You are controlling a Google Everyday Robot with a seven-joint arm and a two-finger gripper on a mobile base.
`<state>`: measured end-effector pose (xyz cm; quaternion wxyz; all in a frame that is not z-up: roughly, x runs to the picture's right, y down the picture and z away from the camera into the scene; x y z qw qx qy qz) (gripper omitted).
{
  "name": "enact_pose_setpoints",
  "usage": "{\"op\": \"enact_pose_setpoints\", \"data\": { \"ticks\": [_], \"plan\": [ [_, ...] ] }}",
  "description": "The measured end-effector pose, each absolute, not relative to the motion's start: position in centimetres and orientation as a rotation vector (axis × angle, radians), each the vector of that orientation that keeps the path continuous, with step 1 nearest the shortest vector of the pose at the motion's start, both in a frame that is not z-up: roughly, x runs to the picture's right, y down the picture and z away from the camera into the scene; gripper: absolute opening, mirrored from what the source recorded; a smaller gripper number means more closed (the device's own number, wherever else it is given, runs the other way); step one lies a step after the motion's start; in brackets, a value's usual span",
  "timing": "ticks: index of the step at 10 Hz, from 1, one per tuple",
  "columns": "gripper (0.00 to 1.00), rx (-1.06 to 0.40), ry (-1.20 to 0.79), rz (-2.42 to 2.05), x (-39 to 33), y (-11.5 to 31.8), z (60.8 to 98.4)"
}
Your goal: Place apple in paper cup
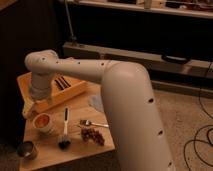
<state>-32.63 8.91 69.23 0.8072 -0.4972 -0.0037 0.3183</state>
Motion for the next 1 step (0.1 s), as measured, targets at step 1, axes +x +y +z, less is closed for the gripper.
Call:
{"op": "enact_pose_setpoints", "data": {
  "ticks": [1],
  "plan": [
    [0.80,-1.095,0.005,0.672,-32.65,8.89,69.12]
  ]
}}
